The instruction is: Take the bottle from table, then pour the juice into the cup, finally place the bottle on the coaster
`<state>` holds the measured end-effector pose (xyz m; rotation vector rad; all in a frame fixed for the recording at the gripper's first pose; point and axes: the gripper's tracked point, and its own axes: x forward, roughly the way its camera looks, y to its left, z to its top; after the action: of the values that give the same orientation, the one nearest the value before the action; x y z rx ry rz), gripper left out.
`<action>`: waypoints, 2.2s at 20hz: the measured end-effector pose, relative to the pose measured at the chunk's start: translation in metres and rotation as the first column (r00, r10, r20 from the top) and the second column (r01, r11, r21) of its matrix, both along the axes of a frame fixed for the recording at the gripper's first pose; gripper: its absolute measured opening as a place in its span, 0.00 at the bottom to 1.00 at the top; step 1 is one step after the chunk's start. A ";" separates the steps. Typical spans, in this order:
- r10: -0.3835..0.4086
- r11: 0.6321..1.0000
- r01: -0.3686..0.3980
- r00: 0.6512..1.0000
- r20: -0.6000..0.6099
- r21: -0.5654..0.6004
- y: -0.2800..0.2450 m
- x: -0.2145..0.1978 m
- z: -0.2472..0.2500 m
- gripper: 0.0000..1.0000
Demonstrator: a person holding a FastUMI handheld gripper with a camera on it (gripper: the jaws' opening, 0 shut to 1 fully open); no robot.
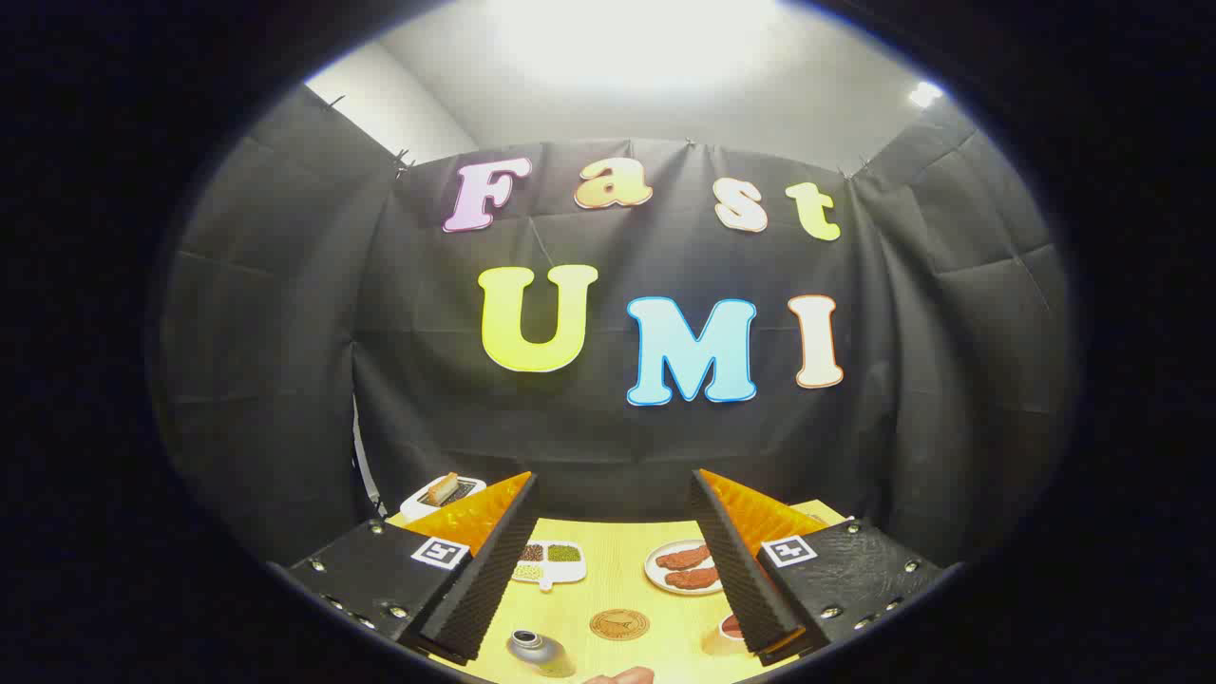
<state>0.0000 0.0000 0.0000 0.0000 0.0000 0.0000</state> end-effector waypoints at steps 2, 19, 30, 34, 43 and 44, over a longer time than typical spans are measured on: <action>-0.006 1.000 0.006 1.000 -0.001 -0.002 0.000 -0.001 0.000 0.97; -0.012 0.999 0.010 1.000 -0.021 -0.051 0.018 0.004 -0.024 0.97; -0.045 0.999 0.044 0.999 -0.022 -0.033 0.038 0.003 -0.094 0.97; -0.049 0.997 0.047 0.998 -0.037 -0.054 0.047 0.003 -0.129 0.97; -0.006 1.000 0.005 0.997 -0.075 -0.016 0.071 0.004 -0.194 0.97; -0.005 1.000 0.004 0.997 -0.074 -0.013 0.071 0.004 -0.198 0.97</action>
<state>0.0044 0.0714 -0.1982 -0.0132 0.0741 -0.0048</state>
